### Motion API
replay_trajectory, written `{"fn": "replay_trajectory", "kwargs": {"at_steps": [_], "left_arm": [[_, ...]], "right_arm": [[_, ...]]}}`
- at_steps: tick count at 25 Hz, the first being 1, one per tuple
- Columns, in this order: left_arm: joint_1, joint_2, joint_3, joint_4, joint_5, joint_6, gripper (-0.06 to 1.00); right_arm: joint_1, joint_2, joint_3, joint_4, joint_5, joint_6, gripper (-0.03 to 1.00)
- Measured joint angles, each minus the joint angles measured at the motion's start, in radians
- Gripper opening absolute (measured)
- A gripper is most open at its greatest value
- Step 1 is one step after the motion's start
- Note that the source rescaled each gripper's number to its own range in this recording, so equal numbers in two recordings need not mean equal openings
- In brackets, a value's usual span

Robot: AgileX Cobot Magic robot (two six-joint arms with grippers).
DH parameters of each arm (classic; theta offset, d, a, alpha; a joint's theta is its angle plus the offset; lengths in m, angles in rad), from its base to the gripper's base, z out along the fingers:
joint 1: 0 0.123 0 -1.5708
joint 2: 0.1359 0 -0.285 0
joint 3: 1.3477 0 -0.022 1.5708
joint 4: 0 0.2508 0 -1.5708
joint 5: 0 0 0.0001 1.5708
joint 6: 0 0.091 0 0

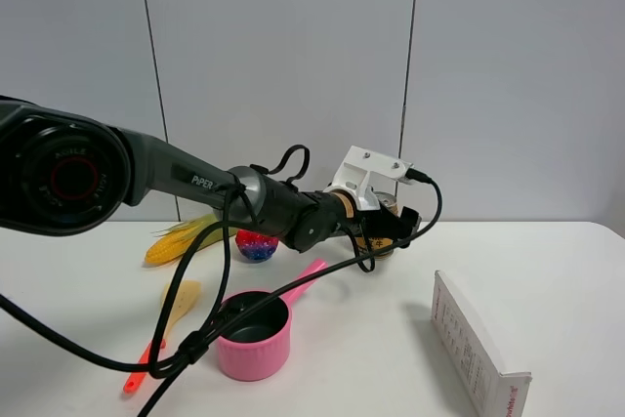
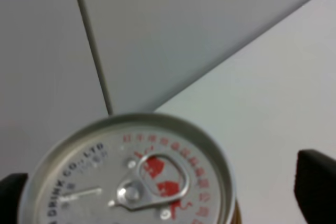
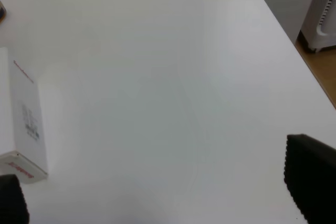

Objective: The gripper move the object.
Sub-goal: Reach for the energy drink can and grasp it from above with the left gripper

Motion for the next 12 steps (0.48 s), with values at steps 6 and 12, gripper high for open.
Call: {"fn": "replay_trajectory", "kwargs": {"at_steps": [6,12], "left_arm": [[0.0,0.036,-0.044,0.0,0.016,0.0,1.0],[0.0,0.037,-0.044,0.0,0.016,0.0,1.0]], "right_arm": [[0.0,0.0,0.0,0.0,0.0,0.0,1.0],[0.0,0.0,0.0,0.0,0.0,0.0,1.0]]}}
